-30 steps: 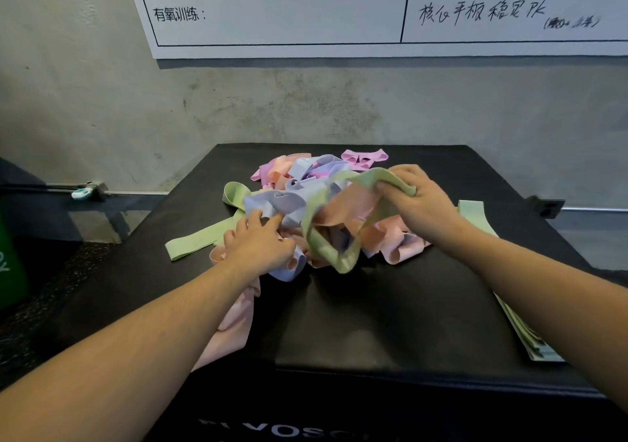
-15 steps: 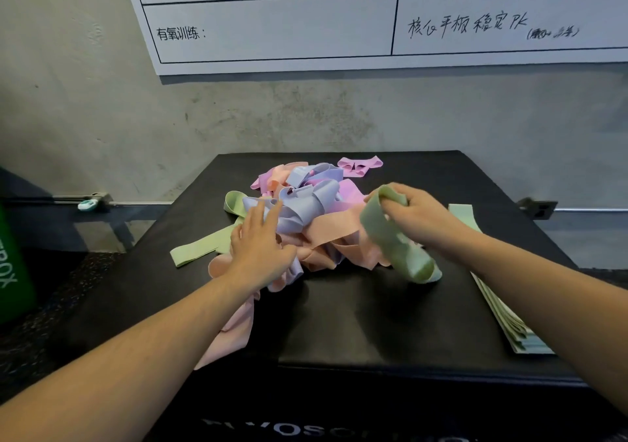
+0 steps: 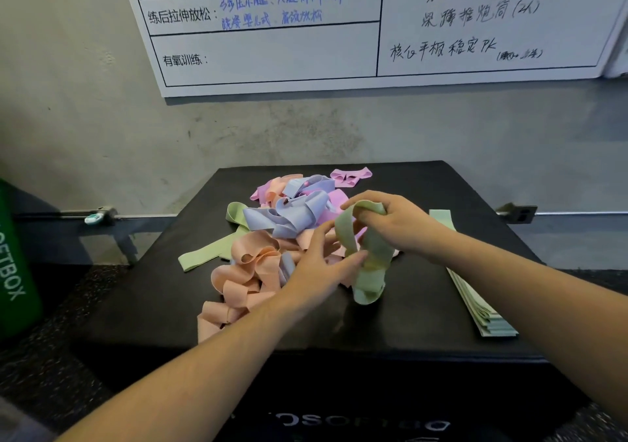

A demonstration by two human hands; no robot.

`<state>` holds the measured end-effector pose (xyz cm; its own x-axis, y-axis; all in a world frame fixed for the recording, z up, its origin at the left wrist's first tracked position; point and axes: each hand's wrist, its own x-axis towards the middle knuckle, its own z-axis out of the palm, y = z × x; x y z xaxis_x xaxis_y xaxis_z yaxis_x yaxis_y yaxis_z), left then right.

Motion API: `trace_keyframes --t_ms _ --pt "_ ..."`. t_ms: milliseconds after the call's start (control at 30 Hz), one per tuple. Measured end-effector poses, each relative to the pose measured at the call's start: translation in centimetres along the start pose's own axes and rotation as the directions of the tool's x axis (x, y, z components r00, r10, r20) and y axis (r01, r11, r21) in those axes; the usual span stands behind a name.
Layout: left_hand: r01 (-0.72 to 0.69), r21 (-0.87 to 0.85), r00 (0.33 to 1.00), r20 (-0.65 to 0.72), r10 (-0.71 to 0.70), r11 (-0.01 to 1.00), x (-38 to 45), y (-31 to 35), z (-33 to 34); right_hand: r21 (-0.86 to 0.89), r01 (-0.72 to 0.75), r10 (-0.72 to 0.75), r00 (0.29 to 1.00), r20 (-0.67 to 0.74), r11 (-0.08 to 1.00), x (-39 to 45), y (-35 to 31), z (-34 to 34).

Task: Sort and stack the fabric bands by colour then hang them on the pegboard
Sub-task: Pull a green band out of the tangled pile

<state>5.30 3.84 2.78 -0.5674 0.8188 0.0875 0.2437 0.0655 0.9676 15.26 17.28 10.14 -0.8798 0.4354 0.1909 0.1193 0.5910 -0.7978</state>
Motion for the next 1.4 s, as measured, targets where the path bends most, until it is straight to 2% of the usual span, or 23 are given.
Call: trace_keyframes --t_ms 167,267,367,500,600,700,900,1000,1167,1267,1400 --pt "-0.021 0.022 0.997 -0.078 0.022 1.000 -0.1 1.7 1.2 0.010 0.034 -0.034 0.999 0.002 0.999 -2.0 -1.4 -0.8" --pt "0.023 0.062 1.000 -0.007 -0.022 0.998 -1.1 2.4 1.2 -0.029 0.034 -0.034 0.999 -0.002 0.999 -3.3 -2.1 -1.6" --pt "0.057 0.005 0.997 0.058 -0.057 0.998 -2.6 2.6 0.9 -0.031 0.002 -0.002 1.000 0.008 1.000 -4.5 -2.5 -2.3" --pt "0.089 -0.062 0.991 0.111 -0.082 0.994 -4.9 3.2 0.1 -0.015 -0.043 0.043 0.998 -0.049 0.999 -6.4 -3.1 -3.6" --pt "0.087 -0.123 0.994 0.083 -0.077 0.989 -6.3 3.5 0.0 0.006 -0.066 0.066 0.994 -0.083 0.998 -7.8 -3.5 -4.5" --pt "0.051 -0.054 0.999 -0.012 -0.052 0.997 -7.6 4.4 -0.3 0.028 -0.082 0.084 0.991 -0.100 0.996 -9.1 -3.6 -5.1" --pt "-0.004 0.032 0.999 0.053 0.002 0.999 -9.8 6.2 -0.9 0.150 -0.126 0.138 0.988 -0.073 0.981 -11.5 -4.0 -5.6" --pt "-0.044 -0.030 0.999 0.009 0.044 0.999 -10.9 7.9 -0.4 0.173 -0.145 0.156 0.987 -0.050 0.974 -12.1 -4.0 -5.2" --pt "-0.166 -0.102 0.984 -0.085 0.158 0.981 -11.5 10.4 0.8 0.037 -0.183 0.179 0.980 0.092 0.982 -12.7 -3.7 -3.9" --pt "-0.208 -0.061 0.966 -0.172 0.195 0.976 -11.5 11.4 1.0 0.120 -0.171 0.151 0.975 0.160 0.978 -13.5 -4.4 -3.2" --pt "-0.245 -0.074 0.941 -0.258 0.219 0.967 -11.4 12.4 1.1 0.208 -0.051 0.026 0.992 0.120 0.977 -14.4 -5.3 -2.8"
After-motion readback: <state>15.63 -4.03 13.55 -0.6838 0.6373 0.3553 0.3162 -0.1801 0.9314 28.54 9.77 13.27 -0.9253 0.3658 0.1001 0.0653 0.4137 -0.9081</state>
